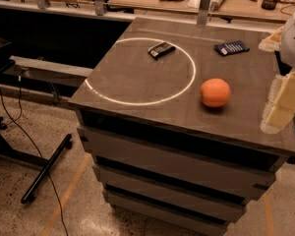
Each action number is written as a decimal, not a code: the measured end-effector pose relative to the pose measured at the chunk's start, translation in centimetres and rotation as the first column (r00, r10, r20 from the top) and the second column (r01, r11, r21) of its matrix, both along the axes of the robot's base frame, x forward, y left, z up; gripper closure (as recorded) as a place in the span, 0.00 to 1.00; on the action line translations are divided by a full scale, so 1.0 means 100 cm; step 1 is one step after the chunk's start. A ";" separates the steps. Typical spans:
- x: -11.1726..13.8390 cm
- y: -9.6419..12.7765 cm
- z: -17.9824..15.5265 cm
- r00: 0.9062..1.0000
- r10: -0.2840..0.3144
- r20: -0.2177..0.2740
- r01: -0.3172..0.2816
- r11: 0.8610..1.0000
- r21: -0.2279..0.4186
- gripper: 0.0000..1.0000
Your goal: Pick rxbar blueberry
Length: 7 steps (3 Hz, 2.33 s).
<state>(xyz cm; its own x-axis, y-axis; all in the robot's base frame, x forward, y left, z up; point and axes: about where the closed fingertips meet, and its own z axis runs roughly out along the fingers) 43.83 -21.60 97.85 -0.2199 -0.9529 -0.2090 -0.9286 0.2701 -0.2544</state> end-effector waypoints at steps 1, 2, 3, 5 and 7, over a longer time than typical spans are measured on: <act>0.001 0.000 0.000 1.000 -0.002 0.006 0.002 1.000 0.003 0.00; 0.006 -0.003 0.002 0.999 -0.010 0.031 0.009 1.000 0.016 0.00; 0.044 -0.023 0.001 0.998 -0.017 0.063 0.017 1.000 0.005 0.00; 0.153 -0.080 -0.028 0.996 -0.070 0.054 0.066 0.995 0.069 0.00; 0.219 -0.108 -0.077 0.991 -0.134 0.023 0.129 0.978 0.162 0.00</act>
Offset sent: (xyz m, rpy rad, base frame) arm 0.0125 -0.0069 -0.0020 0.0314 -0.0414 -0.0178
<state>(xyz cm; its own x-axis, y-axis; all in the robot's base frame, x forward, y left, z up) 65.77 -32.43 90.17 -0.3314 -0.8698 -0.3654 -0.8737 0.4291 -0.2291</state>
